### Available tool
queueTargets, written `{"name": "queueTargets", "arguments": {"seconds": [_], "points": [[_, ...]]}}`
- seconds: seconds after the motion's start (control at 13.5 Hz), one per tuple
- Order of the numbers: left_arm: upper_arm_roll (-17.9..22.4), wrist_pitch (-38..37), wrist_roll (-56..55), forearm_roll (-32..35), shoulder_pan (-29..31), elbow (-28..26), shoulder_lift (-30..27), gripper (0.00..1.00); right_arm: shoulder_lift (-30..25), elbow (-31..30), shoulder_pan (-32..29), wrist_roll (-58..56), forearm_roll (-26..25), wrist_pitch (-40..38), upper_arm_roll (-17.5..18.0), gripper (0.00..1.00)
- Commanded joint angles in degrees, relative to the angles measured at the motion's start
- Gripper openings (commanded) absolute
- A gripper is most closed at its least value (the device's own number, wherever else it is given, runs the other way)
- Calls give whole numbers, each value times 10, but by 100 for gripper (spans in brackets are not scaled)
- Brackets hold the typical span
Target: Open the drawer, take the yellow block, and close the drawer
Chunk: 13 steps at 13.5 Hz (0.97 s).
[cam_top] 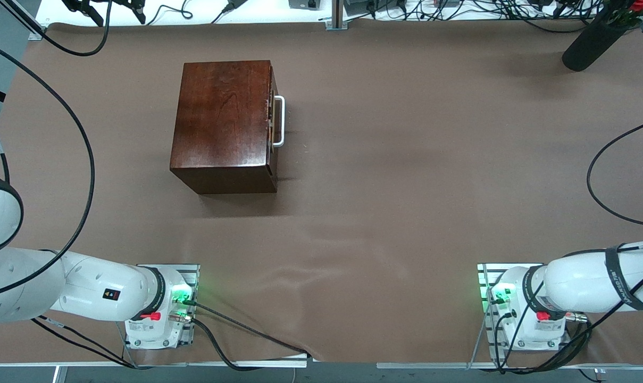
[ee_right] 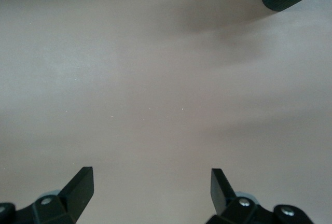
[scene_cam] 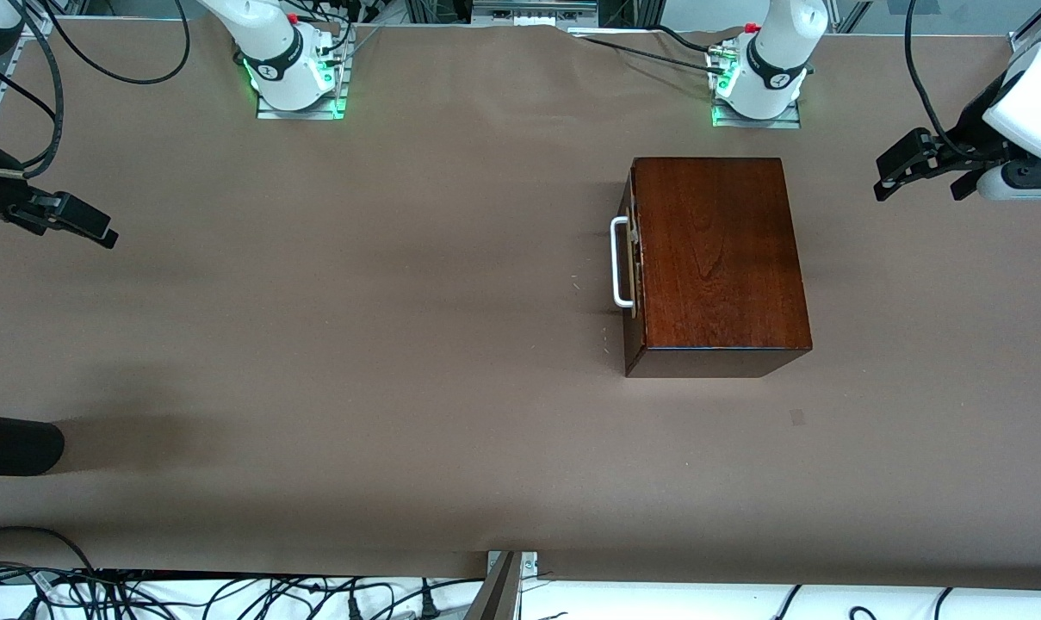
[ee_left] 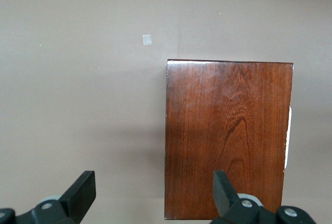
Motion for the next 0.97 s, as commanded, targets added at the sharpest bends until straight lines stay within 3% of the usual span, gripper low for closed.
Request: {"name": "queueTargets", "arguments": {"seconds": [0.0, 0.89], "points": [[-2, -16, 9, 13, 4, 19, 9, 100, 4, 13, -5, -4, 8, -6, 0, 100], [-9, -15, 6, 13, -1, 23, 17, 100, 4, 13, -5, -2, 9, -6, 0, 100]]}}
